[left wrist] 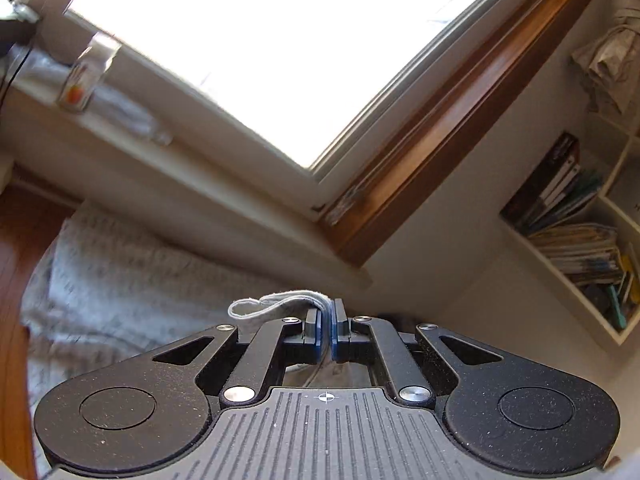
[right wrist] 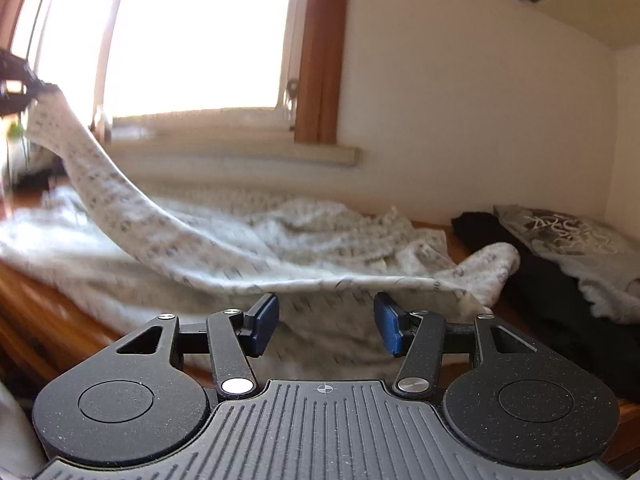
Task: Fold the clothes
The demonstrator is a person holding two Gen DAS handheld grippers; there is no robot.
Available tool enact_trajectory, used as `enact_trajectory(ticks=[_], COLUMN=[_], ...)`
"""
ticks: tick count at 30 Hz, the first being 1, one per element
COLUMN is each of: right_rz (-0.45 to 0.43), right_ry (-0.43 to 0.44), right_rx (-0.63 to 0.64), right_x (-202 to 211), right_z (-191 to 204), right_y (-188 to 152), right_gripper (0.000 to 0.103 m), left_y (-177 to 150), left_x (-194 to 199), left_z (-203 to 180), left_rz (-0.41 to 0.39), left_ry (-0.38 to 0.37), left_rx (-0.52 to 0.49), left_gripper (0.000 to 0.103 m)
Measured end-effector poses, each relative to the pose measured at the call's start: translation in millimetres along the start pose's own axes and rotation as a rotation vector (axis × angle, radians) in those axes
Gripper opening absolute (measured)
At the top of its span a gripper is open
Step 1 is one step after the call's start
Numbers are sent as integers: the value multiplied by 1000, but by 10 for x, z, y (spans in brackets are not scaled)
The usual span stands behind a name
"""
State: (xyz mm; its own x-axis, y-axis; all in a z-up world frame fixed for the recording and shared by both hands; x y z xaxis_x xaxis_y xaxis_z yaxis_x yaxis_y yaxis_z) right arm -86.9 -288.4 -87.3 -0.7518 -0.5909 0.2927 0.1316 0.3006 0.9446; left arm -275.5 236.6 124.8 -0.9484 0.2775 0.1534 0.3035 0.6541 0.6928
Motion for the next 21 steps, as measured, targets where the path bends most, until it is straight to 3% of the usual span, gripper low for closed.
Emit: enact_trajectory(ticks=[7,10,14,17,21], right_rz=[42,51,58,73,88], right_ry=[0,9,19,54,102], right_rx=[24,28,34,24,-10], right_x=[63,63,60,111,222], right_z=[-116,-123,-101,-121,-185], right_y=[-109,-139,-140,-125,-76], right_gripper=[53,53,54,54,54], left_y=[-406,-518,-594,-652,-722], left_x=[233,253,317,380,461], left_z=[590,723,786,788,800], left_rz=[38,59,69,76,82], left_ry=[39,83,149,178,188], left_rx=[136,146,92,66,54], left_gripper=[4,17,19,44,46])
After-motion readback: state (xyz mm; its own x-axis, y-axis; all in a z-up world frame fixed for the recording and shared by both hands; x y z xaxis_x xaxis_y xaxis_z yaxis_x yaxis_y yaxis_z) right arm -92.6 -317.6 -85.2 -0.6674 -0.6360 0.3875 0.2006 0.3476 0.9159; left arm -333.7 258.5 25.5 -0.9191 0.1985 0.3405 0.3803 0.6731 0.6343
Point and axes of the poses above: each gripper's, at about its wrist camera, not at the fingertips, and x roughly against the way its jaws point, z to its left, y to its top, the point moved 6 cm from there along -x, roughly the way its jaws point, and after that the axes turned 10 degrees about -y, right-handed, at the moved point
